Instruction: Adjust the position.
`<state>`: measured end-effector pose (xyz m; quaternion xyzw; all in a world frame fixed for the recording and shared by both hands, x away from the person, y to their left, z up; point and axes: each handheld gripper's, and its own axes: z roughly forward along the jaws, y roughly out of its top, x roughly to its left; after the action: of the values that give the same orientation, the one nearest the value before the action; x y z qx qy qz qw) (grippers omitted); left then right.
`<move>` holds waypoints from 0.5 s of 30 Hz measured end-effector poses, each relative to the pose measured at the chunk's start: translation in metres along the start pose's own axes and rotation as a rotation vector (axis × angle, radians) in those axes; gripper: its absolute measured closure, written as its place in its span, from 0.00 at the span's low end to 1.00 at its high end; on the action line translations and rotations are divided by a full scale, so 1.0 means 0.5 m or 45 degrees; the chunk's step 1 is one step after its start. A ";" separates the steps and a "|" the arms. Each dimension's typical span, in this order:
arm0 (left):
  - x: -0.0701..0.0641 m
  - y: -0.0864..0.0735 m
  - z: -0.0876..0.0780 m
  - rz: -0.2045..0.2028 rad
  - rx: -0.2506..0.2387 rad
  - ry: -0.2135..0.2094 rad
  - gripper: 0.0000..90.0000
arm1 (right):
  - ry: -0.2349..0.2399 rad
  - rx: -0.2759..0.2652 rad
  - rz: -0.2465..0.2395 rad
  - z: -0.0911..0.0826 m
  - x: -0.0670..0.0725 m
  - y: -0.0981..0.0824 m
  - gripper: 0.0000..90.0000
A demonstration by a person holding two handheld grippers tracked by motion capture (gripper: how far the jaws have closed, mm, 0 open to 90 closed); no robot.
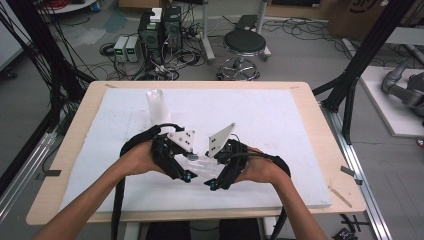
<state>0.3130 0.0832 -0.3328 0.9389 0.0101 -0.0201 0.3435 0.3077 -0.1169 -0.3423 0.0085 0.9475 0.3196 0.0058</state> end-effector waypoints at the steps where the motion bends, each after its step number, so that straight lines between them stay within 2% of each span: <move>1: 0.000 0.000 0.000 0.000 0.000 0.000 0.47 | 0.000 0.000 0.000 0.000 0.000 0.000 0.14; 3: -0.001 -0.001 0.001 0.000 -0.004 0.004 0.47 | -0.008 -0.024 0.002 -0.003 -0.001 -0.001 0.14; 4: 0.000 -0.004 0.001 0.013 -0.007 0.017 0.47 | -0.026 -0.069 0.004 -0.012 -0.002 -0.002 0.14; 5: 0.000 -0.004 0.001 0.013 -0.007 0.017 0.47 | -0.026 -0.069 0.004 -0.012 -0.002 -0.002 0.14; 6: 0.002 -0.010 0.001 0.007 -0.057 0.021 0.47 | -0.033 -0.134 0.009 -0.022 -0.003 -0.006 0.14; 7: 0.002 -0.010 0.001 0.007 -0.057 0.021 0.47 | -0.033 -0.134 0.009 -0.022 -0.003 -0.006 0.14; 8: 0.003 -0.023 0.007 -0.006 -0.116 0.021 0.47 | -0.031 -0.222 0.031 -0.034 -0.005 -0.013 0.14; 9: 0.003 -0.023 0.007 -0.006 -0.116 0.021 0.47 | -0.031 -0.222 0.031 -0.034 -0.005 -0.013 0.14; 10: 0.001 -0.038 0.015 -0.013 -0.159 0.039 0.47 | -0.032 -0.308 0.042 -0.046 -0.006 -0.023 0.14; 11: 0.001 -0.038 0.015 -0.013 -0.159 0.039 0.47 | -0.032 -0.308 0.042 -0.046 -0.006 -0.023 0.14; 12: 0.001 -0.053 0.019 -0.029 -0.215 0.045 0.47 | -0.031 -0.374 0.053 -0.055 -0.006 -0.033 0.14; 13: 0.001 -0.053 0.019 -0.029 -0.215 0.045 0.47 | -0.031 -0.374 0.053 -0.055 -0.006 -0.033 0.14; 14: 0.000 -0.066 0.022 -0.042 -0.268 0.056 0.47 | -0.059 -0.429 0.070 -0.062 -0.005 -0.043 0.14; 15: 0.000 -0.066 0.022 -0.042 -0.268 0.056 0.47 | -0.059 -0.429 0.070 -0.062 -0.005 -0.043 0.14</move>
<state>0.3116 0.1015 -0.3625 0.8975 0.0351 -0.0039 0.4396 0.3092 -0.1530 -0.3305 0.0407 0.8796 0.4735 0.0201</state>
